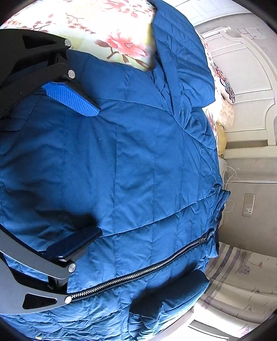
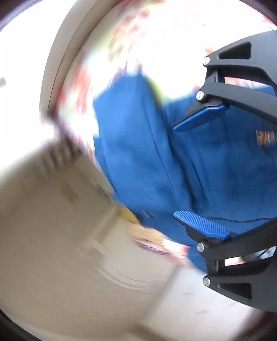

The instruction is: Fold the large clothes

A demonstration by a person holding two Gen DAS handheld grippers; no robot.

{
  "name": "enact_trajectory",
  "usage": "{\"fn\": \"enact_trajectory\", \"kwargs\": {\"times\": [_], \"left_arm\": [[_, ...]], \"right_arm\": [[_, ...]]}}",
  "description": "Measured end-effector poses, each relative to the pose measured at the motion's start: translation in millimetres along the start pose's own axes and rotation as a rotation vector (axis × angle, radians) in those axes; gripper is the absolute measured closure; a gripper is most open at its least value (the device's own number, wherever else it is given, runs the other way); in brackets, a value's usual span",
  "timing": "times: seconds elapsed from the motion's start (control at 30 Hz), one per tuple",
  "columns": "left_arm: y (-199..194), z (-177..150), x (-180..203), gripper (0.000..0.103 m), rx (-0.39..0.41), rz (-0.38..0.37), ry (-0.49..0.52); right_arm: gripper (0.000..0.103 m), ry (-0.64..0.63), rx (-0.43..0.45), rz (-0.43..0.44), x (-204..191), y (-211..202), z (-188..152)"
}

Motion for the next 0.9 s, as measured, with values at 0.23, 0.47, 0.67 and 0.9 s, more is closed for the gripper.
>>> {"fn": "enact_trajectory", "kwargs": {"times": [0.23, 0.47, 0.67, 0.9], "left_arm": [[0.3, 0.4, 0.3, 0.004, 0.001, -0.002, -0.001], [0.2, 0.0, 0.0, 0.004, 0.0, 0.0, 0.001], [-1.7, 1.0, -1.2, 0.004, 0.011, -0.019, -0.015], [-3.9, 0.6, -3.1, 0.004, 0.025, -0.042, -0.028]], "right_arm": [[0.038, 0.25, -0.037, -0.045, 49.4, 56.9, 35.3], [0.084, -0.128, 0.365, -0.217, -56.6, 24.6, 35.7], [0.071, -0.819, 0.471, -0.095, -232.9, 23.4, -52.8], [0.03, -0.979, 0.207, 0.218, -275.2, 44.5, -115.8]]}}
Point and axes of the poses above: each gripper's, at about its wrist camera, not at the fingertips, and y roughly the way its jaws point, x to its right, z to its top, the point moved 3 cm from there along y, roughly the way its jaws point, and after that the axes turned 11 degrees about -z, right-handed, at the moved point
